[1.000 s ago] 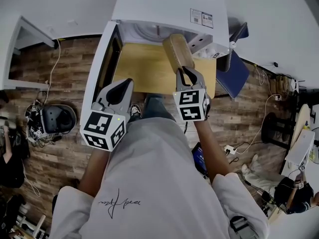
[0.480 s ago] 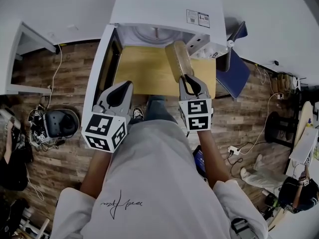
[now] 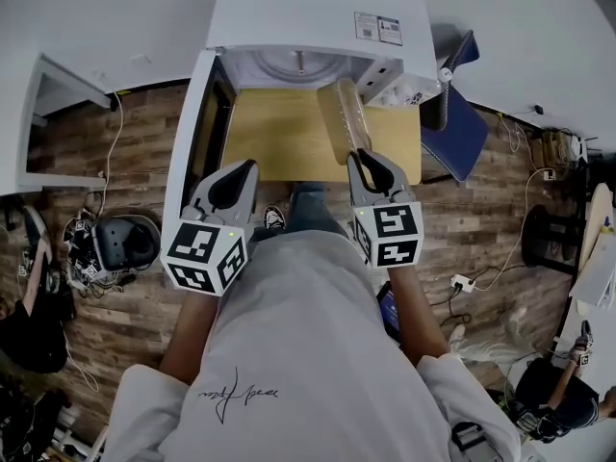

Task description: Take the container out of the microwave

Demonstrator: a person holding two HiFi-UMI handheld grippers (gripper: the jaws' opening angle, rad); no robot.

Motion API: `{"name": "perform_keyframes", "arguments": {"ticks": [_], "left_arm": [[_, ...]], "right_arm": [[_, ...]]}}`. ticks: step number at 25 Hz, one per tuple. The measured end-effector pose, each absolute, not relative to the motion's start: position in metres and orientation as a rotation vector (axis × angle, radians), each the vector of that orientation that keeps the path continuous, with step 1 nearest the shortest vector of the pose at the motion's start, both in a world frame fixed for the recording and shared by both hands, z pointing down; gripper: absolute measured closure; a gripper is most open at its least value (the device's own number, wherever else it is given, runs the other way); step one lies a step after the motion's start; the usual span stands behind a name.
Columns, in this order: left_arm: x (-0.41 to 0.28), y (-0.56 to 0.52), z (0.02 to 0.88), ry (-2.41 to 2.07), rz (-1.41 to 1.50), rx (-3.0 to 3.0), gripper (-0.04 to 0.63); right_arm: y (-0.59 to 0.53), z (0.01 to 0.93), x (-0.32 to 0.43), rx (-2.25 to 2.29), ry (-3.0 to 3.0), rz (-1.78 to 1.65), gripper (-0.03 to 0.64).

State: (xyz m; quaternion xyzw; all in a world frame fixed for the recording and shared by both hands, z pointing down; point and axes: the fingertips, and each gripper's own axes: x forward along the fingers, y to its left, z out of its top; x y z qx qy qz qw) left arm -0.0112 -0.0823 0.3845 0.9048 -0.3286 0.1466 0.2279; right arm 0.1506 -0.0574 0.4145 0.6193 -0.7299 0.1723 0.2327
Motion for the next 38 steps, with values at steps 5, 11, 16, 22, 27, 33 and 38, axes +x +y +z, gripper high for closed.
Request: {"name": "perform_keyframes", "arguments": {"ticks": [5, 11, 16, 22, 27, 33, 38], "left_arm": [[-0.012, -0.085, 0.385, -0.896, 0.376, 2.483, 0.604], [-0.013, -0.090, 0.381, -0.909, 0.346, 2.485, 0.604], [-0.018, -0.090, 0.377, -0.928, 0.331, 2.499, 0.604], [-0.017, -0.087, 0.380, -0.916, 0.342, 2.498, 0.604], [-0.019, -0.085, 0.381, -0.911, 0.344, 2.493, 0.604], [-0.018, -0.084, 0.383, -0.908, 0.340, 2.483, 0.604], [-0.016, -0.085, 0.385, -0.899, 0.335, 2.471, 0.604]], "right_arm": [[-0.055, 0.405, 0.148, 1.742, -2.045, 0.522, 0.558], [-0.055, 0.391, 0.144, 1.762, -2.113, 0.535, 0.558], [-0.055, 0.371, 0.143, 1.770, -2.175, 0.491, 0.558], [-0.049, 0.379, 0.137, 1.697, -2.224, 0.580, 0.561], [-0.046, 0.380, 0.132, 1.662, -2.252, 0.588, 0.561], [-0.045, 0.382, 0.133, 1.641, -2.254, 0.601, 0.560], [-0.045, 0.385, 0.136, 1.622, -2.236, 0.596, 0.561]]}}
